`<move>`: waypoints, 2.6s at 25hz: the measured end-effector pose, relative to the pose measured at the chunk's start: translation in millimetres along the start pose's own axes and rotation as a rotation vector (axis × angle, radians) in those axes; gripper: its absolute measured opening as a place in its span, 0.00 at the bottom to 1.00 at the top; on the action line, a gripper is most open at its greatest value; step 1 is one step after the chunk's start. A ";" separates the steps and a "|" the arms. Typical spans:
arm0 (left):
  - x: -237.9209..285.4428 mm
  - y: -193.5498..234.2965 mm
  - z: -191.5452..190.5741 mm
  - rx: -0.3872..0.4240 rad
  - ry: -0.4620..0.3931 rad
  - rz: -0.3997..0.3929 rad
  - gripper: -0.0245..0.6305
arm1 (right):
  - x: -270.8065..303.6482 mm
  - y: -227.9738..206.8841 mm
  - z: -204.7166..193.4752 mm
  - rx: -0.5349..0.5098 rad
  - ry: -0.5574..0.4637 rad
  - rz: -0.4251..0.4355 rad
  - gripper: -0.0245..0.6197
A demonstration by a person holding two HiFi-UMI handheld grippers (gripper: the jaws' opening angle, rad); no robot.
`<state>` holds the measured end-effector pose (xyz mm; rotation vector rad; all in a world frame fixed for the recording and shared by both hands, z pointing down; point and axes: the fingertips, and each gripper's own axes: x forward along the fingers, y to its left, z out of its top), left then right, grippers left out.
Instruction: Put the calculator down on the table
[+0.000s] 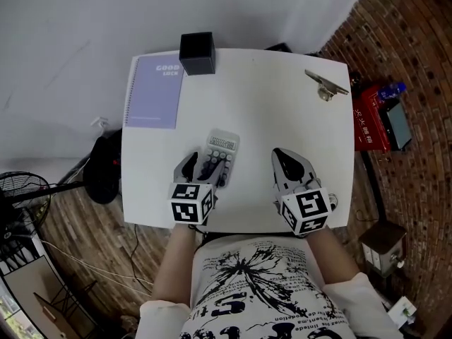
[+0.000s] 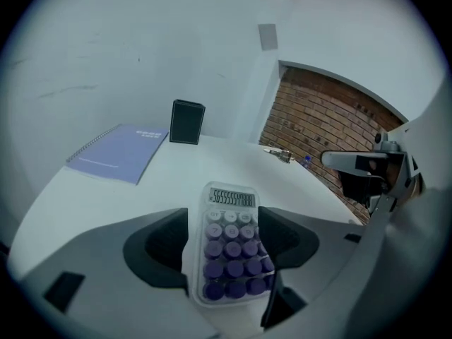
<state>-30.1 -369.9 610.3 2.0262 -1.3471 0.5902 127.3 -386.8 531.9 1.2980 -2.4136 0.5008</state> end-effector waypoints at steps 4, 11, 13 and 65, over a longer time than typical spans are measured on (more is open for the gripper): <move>-17.3 1.1 19.1 0.045 -0.035 -0.015 0.50 | -6.0 12.6 13.1 -0.005 -0.023 -0.022 0.06; -74.1 -10.8 82.4 0.165 -0.150 -0.066 0.47 | -25.9 36.6 52.9 -0.042 -0.083 -0.058 0.06; -94.2 -16.0 105.4 0.206 -0.208 -0.076 0.41 | -31.3 40.3 64.7 -0.056 -0.108 -0.079 0.06; -202.4 -50.7 174.6 0.352 -0.591 -0.220 0.06 | -76.7 64.6 138.1 -0.191 -0.293 -0.125 0.06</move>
